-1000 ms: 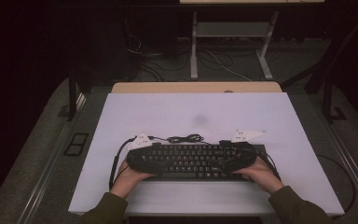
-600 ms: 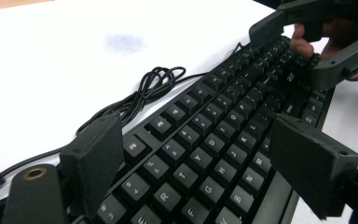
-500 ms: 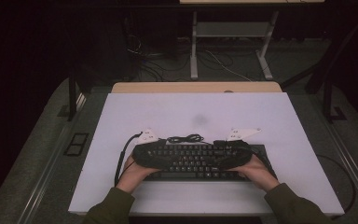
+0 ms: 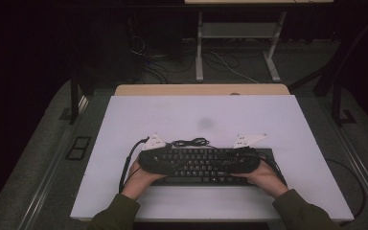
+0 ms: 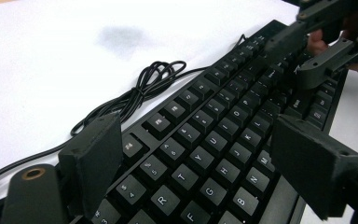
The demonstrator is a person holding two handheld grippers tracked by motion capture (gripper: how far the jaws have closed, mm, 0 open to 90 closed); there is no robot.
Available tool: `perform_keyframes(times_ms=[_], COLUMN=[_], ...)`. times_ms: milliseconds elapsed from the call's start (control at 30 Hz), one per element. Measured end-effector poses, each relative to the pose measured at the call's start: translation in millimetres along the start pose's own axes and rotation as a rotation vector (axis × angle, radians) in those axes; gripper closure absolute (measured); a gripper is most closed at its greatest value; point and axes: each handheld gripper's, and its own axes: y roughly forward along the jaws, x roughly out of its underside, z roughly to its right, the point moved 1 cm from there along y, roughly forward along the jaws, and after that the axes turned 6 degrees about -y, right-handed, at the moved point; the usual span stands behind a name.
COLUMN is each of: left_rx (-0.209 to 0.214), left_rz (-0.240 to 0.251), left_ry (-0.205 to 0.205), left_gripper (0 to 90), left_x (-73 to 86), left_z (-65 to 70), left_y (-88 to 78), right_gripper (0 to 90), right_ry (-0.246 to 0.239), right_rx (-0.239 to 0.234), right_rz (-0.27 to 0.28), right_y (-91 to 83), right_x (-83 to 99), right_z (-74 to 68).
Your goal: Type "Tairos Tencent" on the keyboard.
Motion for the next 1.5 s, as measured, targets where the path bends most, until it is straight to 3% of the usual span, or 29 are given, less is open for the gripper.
perform_keyframes(times_ms=[100,367,467,967,1500], left_rx=[-0.002,-0.007,-0.009,-0.018,-0.029], left_rz=[-0.005,-0.007,-0.008,-0.018,-0.035], left_ry=[0.005,0.0,-0.003,-0.001,-0.001], left_gripper=[16.5,16.5,16.5,16.5,19.4], left_x=[0.6,1.0,1.4,2.1,2.7], left_z=[-0.1,-0.5,-0.1,-0.4,-0.5], left_y=[0.0,0.3,0.5,0.2,0.0], right_gripper=[72.8,89.3,89.5,89.6,89.6], right_ry=[-0.008,-0.041,-0.051,-0.078,-0.087], right_rx=[-0.017,-0.039,-0.051,-0.068,-0.065], right_rz=[-0.012,-0.048,-0.082,-0.15,-0.163], right_y=[-2.2,-2.6,-1.1,0.8,2.3], right_x=[3.4,6.1,8.1,15.2,16.8], right_z=[-1.2,-3.4,-4.0,-6.6,-6.4])
